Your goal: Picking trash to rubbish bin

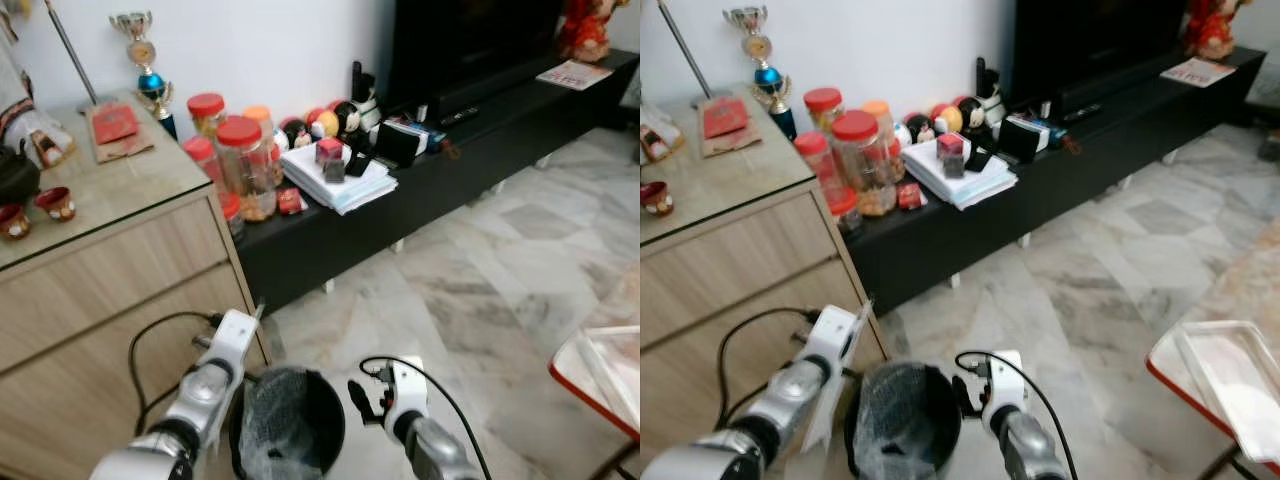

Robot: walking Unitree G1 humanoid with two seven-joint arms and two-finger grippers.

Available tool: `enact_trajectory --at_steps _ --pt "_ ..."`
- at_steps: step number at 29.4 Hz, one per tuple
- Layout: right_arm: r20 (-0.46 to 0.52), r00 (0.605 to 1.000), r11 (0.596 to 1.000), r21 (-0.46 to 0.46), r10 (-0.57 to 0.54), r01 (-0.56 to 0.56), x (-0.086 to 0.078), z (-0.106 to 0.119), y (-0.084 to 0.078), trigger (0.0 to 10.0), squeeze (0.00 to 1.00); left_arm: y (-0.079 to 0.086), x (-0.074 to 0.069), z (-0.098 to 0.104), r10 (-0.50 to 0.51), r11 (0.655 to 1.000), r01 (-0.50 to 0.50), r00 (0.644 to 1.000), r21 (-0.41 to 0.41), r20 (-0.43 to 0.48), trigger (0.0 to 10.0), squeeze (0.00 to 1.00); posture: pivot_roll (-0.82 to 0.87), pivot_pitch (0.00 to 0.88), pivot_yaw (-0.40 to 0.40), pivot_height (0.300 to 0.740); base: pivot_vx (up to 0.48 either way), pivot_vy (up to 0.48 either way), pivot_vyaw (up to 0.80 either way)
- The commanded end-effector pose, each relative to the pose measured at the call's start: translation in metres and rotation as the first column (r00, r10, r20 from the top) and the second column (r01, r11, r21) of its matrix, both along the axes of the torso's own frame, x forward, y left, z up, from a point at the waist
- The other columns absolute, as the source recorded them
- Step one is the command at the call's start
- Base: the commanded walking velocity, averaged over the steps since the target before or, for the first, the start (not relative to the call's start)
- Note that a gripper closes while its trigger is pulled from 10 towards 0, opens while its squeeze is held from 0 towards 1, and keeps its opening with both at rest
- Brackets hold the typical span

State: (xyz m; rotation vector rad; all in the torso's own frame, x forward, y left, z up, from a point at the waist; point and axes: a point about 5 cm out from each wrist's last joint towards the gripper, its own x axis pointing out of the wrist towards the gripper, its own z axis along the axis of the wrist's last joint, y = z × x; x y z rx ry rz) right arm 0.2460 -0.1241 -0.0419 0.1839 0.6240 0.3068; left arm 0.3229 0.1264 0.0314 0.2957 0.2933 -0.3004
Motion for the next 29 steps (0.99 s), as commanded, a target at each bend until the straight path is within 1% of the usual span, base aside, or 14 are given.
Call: enact_trajectory --at_steps 1,2,4,7,9,11,12,13,15,16,17,18,22,29 --pt "0.028 0.999 0.999 0.018 0.027 -0.028 0.004 0.004 0.001 10.0 0.00 -0.001 -0.001 -0.001 -0.018 1.000 0.018 1.000 -0.010 0.002 10.0 0.00 -0.09 0.006 0.043 0.740 0.000 0.000 0.00" --pt "0.056 0.995 0.996 0.041 0.080 -0.083 0.007 0.009 0.005 10.0 0.00 -0.011 0.003 0.008 -0.044 0.998 0.046 0.998 -0.041 0.047 10.0 0.00 -0.10 0.010 0.034 0.740 0.000 0.000 0.00" --pt "0.077 0.990 0.992 0.048 0.115 -0.119 0.009 0.012 0.007 10.0 0.00 -0.016 0.006 0.013 -0.056 0.996 0.061 0.996 -0.064 0.076 10.0 0.00 -0.10 0.011 0.032 0.740 0.000 0.000 0.00" --pt "0.090 0.987 0.990 0.053 0.130 -0.135 0.011 0.013 0.008 10.0 0.00 -0.022 0.008 0.018 -0.070 0.994 0.077 0.993 -0.072 0.096 10.0 0.00 -0.11 0.019 0.018 0.740 0.000 0.000 0.00" --pt "0.124 0.980 0.985 0.054 0.156 -0.164 0.014 0.018 0.007 10.0 0.00 -0.035 0.012 0.027 -0.106 0.988 0.119 0.987 -0.100 0.125 10.0 0.00 -0.12 0.033 0.001 0.740 0.000 0.000 0.00" --pt "0.124 0.980 0.985 0.054 0.156 -0.164 0.014 0.018 0.007 10.0 0.00 -0.035 0.012 0.027 -0.106 0.988 0.119 0.987 -0.100 0.125 10.0 0.00 -0.12 0.033 0.001 0.740 0.000 0.000 0.00" --pt "0.142 0.975 0.983 0.055 0.168 -0.178 0.015 0.020 0.007 10.0 0.00 -0.041 0.013 0.030 -0.124 0.983 0.140 0.983 -0.115 0.136 10.0 0.00 -0.13 0.043 -0.009 0.740 0.000 0.000 0.00" --pt "0.142 0.975 0.983 0.055 0.168 -0.178 0.015 0.020 0.007 10.0 0.00 -0.041 0.013 0.030 -0.124 0.983 0.140 0.983 -0.115 0.136 10.0 0.00 -0.13 0.043 -0.009 0.740 0.000 0.000 0.00" --pt "0.175 0.967 0.978 0.057 0.187 -0.200 0.016 0.023 0.005 10.0 0.00 -0.050 0.012 0.033 -0.157 0.975 0.177 0.976 -0.134 0.152 10.0 0.00 -0.16 0.062 -0.033 0.740 0.000 0.000 0.00" --pt "0.187 0.963 0.976 0.059 0.195 -0.209 0.015 0.024 0.004 10.0 0.00 -0.052 0.011 0.033 -0.172 0.971 0.195 0.972 -0.140 0.161 10.0 0.32 -0.16 0.067 -0.041 0.740 0.000 0.000 0.00" --pt "0.187 0.963 0.976 0.059 0.195 -0.209 0.015 0.024 0.004 10.0 0.00 -0.052 0.011 0.033 -0.172 0.971 0.195 0.972 -0.140 0.161 10.0 0.32 -0.16 0.067 -0.041 0.740 0.000 0.000 0.00" --pt "0.198 0.959 0.974 0.062 0.203 -0.219 0.014 0.024 0.003 10.0 0.00 -0.055 0.010 0.033 -0.185 0.967 0.209 0.969 -0.147 0.166 10.0 1.00 -0.17 0.076 -0.051 0.740 0.000 0.000 0.00" --pt "0.213 0.952 0.968 0.068 0.221 -0.240 0.010 0.024 0.000 10.0 0.00 -0.058 0.007 0.032 -0.211 0.959 0.238 0.962 -0.155 0.174 10.0 1.00 -0.18 0.088 -0.065 0.740 0.000 0.000 0.00" --pt "0.229 0.947 0.966 0.079 0.223 -0.246 0.004 0.023 -0.006 10.0 0.00 -0.057 0.005 0.031 -0.228 0.956 0.256 0.956 -0.145 0.185 10.0 1.00 -0.18 0.114 -0.090 0.740 0.000 0.000 0.00"
